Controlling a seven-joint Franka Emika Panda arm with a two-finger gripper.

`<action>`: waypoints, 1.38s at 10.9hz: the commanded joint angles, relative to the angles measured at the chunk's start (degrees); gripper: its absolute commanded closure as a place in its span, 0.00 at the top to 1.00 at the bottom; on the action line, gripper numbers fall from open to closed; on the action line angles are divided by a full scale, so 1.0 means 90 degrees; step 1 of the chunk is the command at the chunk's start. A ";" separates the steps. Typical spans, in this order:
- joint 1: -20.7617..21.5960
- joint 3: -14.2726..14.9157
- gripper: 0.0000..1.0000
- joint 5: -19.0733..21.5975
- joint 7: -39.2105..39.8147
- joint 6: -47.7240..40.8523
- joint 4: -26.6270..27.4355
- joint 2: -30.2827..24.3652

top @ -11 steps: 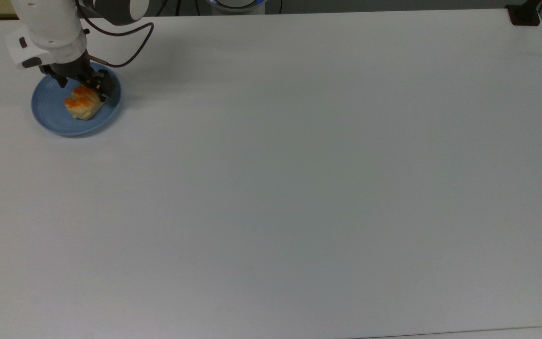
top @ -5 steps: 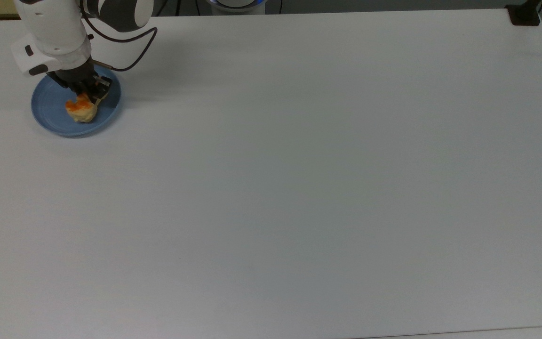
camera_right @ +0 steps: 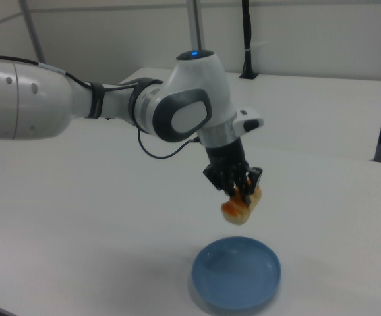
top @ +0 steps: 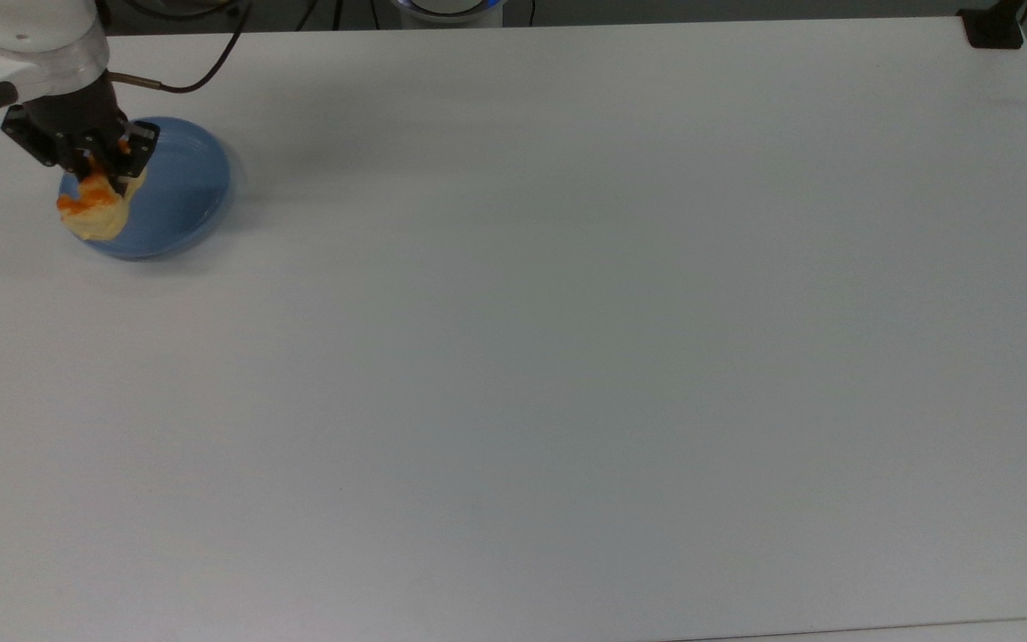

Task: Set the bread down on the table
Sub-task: 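Carry the bread off the plate and lower it onto the table, then open the gripper to release the bread and raise it away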

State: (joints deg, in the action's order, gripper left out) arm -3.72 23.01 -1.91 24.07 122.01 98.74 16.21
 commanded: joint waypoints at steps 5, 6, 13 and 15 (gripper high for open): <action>-0.0065 -0.0066 0.36 0.0856 -0.0230 0.1126 -0.2339 0.2786; -0.0065 -0.0105 0.39 0.0847 -0.0292 0.1295 -0.2319 0.2895; 0.0217 -0.0223 1.00 0.0818 -0.1283 0.0666 -0.1308 0.0940; 0.0403 -0.0378 1.00 0.0604 -0.2018 -0.0922 -0.0788 -0.0311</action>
State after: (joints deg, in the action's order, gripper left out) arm -2.76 21.58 5.44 12.40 125.64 80.26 29.67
